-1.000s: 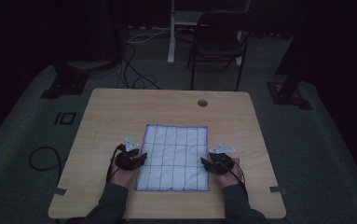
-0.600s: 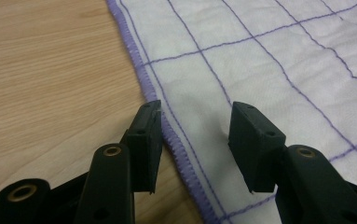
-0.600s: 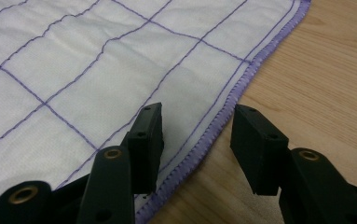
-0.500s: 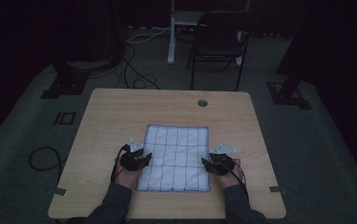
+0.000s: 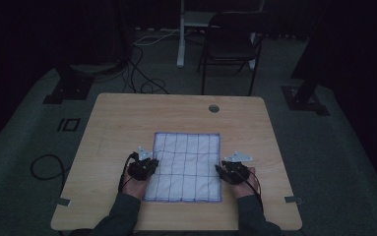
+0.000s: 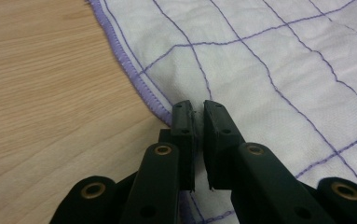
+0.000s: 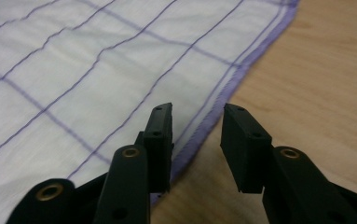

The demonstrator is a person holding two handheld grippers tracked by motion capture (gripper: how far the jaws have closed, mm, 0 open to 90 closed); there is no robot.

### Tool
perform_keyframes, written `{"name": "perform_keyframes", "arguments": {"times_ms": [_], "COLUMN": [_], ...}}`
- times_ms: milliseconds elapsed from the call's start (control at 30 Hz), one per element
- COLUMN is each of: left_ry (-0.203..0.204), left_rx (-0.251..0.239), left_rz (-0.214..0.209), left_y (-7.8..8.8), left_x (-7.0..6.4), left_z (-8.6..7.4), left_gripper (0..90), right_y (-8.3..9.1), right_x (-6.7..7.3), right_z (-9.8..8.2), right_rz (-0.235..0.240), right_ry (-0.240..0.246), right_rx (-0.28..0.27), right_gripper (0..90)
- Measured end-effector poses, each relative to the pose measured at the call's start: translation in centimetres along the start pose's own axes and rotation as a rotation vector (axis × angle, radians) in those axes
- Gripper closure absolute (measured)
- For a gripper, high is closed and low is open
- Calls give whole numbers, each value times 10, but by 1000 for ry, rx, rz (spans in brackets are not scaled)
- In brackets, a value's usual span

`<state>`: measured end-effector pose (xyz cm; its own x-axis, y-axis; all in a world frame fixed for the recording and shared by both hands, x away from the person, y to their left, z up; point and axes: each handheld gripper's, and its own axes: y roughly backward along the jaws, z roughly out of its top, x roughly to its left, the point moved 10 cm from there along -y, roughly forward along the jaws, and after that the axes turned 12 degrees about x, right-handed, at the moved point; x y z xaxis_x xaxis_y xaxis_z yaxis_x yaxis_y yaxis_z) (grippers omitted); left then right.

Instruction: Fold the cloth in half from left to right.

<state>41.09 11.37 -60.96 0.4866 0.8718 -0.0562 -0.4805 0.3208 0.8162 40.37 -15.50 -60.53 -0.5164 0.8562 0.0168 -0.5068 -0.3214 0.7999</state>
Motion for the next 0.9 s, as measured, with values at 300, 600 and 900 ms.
{"name": "perform_keyframes", "arguments": {"times_ms": [300, 600, 900], "left_ry": [30, 34, 1], "left_rx": [-1, -3, -67], "left_rz": [-13, -26, -72], "left_y": [1, 3, 21], "left_x": [6, 4, -8], "left_z": [-1, 1, 21], "left_gripper": [850, 854, 854], "right_y": [-10, -10, -10], "right_x": [11, 12, 12], "right_z": [6, 5, 4], "right_rz": [57, 41, 51], "right_ry": [29, 51, 50], "right_rx": [1, 10, 7], "right_gripper": [695, 689, 670]}}
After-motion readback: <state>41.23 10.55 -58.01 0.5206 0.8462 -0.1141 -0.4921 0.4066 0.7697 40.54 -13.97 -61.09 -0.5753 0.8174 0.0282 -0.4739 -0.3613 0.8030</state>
